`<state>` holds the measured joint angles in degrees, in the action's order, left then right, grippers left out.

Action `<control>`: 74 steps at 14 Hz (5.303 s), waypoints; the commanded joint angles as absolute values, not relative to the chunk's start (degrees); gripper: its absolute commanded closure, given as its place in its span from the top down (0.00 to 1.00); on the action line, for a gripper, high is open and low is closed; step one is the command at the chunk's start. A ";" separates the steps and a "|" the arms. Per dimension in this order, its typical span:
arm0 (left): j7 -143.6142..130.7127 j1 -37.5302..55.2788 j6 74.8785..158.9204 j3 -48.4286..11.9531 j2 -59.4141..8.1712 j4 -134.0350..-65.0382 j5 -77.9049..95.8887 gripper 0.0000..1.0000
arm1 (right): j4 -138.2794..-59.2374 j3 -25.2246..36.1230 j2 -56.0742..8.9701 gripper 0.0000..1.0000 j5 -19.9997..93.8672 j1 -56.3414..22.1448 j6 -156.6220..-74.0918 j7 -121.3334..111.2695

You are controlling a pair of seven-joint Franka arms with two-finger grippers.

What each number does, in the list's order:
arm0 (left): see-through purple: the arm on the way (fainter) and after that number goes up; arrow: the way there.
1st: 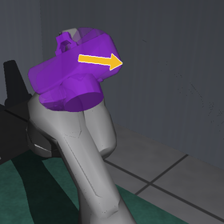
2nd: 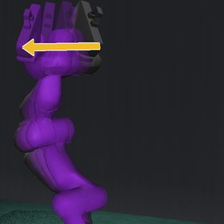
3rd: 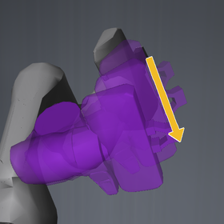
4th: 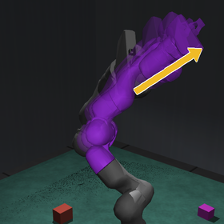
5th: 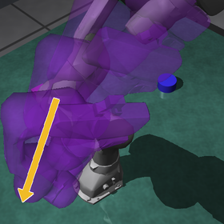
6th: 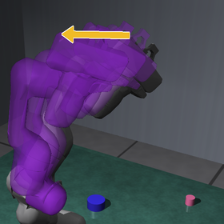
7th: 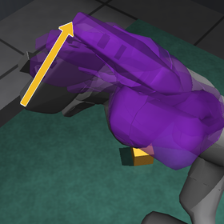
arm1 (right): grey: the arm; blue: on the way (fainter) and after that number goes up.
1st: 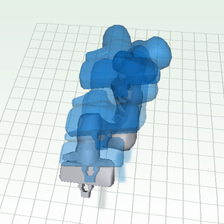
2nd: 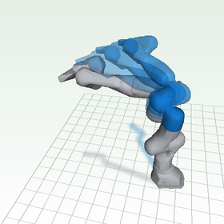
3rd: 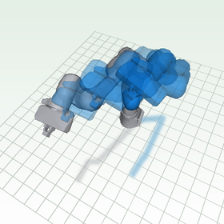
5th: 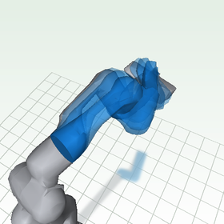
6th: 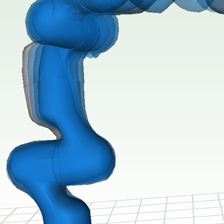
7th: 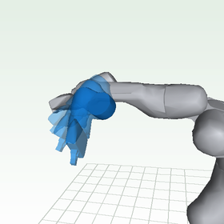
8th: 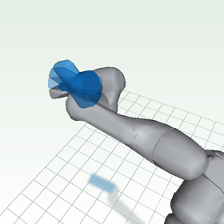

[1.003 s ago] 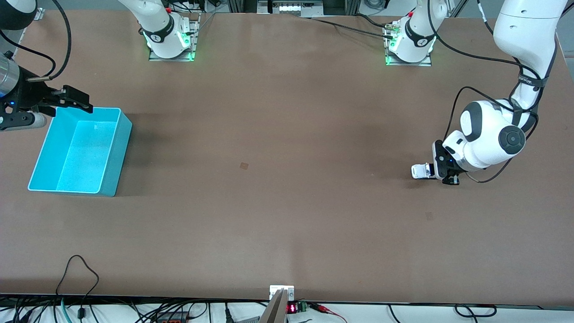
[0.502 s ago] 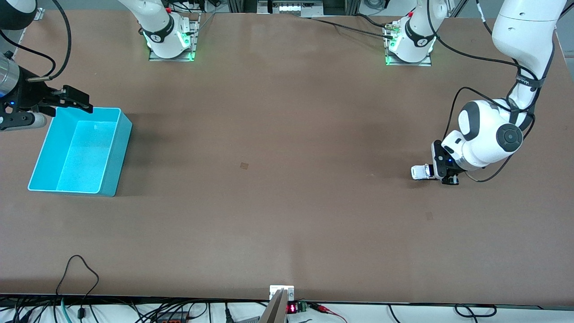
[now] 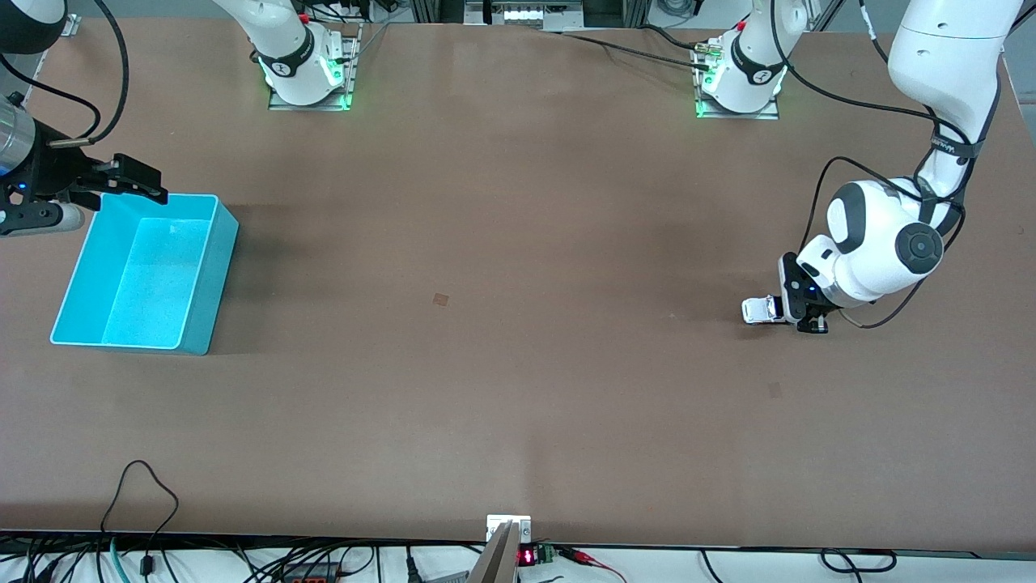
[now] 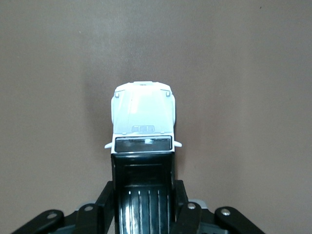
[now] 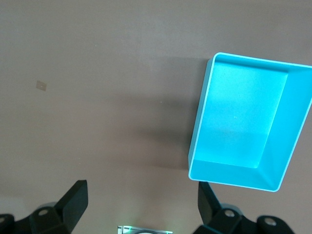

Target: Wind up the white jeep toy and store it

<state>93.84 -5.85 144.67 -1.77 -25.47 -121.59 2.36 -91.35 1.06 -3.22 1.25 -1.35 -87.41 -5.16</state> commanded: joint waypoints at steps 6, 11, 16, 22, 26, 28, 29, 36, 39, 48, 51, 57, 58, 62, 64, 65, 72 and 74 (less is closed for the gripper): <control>96.33 -10.54 145.37 -2.46 -27.42 -121.46 1.23 0.16 | -90.88 1.05 -3.08 1.00 2.20 -1.23 -87.28 -5.19; 100.19 -13.09 145.37 -2.46 -28.83 -121.29 1.23 0.16 | -90.88 1.05 -3.08 1.00 2.11 -1.32 -87.28 -5.01; 104.75 -16.17 145.37 -2.55 -30.66 -119.89 1.23 0.17 | -90.88 0.97 -3.08 1.00 2.11 -1.41 -87.19 -4.83; 109.77 -20.30 145.37 -3.69 -33.40 -117.51 1.23 0.17 | -90.88 0.97 -3.08 1.00 2.11 -1.41 -87.19 -4.75; 112.06 -22.67 145.37 -3.78 -34.45 -116.02 -0.87 0.18 | -90.88 0.97 -3.08 1.00 2.11 -1.41 -87.19 -4.75; 112.15 -23.72 145.37 -3.69 -35.50 -114.97 -1.14 0.18 | -90.88 0.97 -3.08 1.00 2.11 -1.41 -87.19 -4.75; 112.41 -24.51 145.37 -3.78 -36.12 -114.70 -1.23 0.18 | -90.88 0.97 -3.08 1.00 2.11 -1.41 -87.19 -4.75; 112.76 -27.33 145.11 -4.04 -36.31 -114.70 -1.14 0.29 | -90.88 0.97 -3.08 1.00 2.11 -1.41 -87.19 -4.75; 112.68 -27.34 138.47 -7.37 -29.56 -114.70 -1.05 1.00 | -90.88 0.97 -3.08 1.00 2.11 -1.41 -87.10 -4.75; 112.41 -27.07 126.31 -13.18 -15.30 -114.70 -0.79 1.00 | -90.88 0.97 -3.08 1.00 2.11 -1.41 -87.19 -4.66; 112.41 -26.90 126.04 -14.06 -14.16 -114.79 -0.44 1.00 | -90.88 0.97 -3.08 1.00 2.11 -1.41 -87.10 -4.75; 110.67 -21.71 126.12 -14.50 -13.01 -114.70 3.40 1.00 | -90.88 0.97 -3.08 1.00 2.11 -1.41 -87.19 -4.75; 108.91 -21.19 126.12 -14.50 -12.92 -114.78 4.47 1.00 | -90.88 0.97 -3.08 1.00 2.11 -1.41 -87.19 -4.75; 97.68 -18.29 126.21 -14.50 -12.22 -114.70 4.66 1.00 | -90.88 0.97 -3.08 1.00 2.11 -1.32 -87.01 -4.75; 87.33 -16.71 126.21 -14.41 -11.08 -114.70 4.66 1.00 | -90.88 0.97 -3.08 1.00 2.20 -1.32 -87.01 -4.75; 81.53 -16.09 126.56 -14.41 -10.47 -114.70 4.75 1.00 | -90.88 0.97 -3.08 1.00 2.11 -1.32 -87.01 -4.75; 47.95 -12.57 126.39 -13.01 -9.58 -109.78 4.31 1.00 | -90.88 1.05 -3.16 1.00 1.85 -1.23 -87.28 -4.75; 42.47 -12.04 126.04 -10.91 -9.58 -108.12 4.66 1.00 | -90.88 1.05 -3.16 1.00 1.76 -1.32 -87.27 -4.75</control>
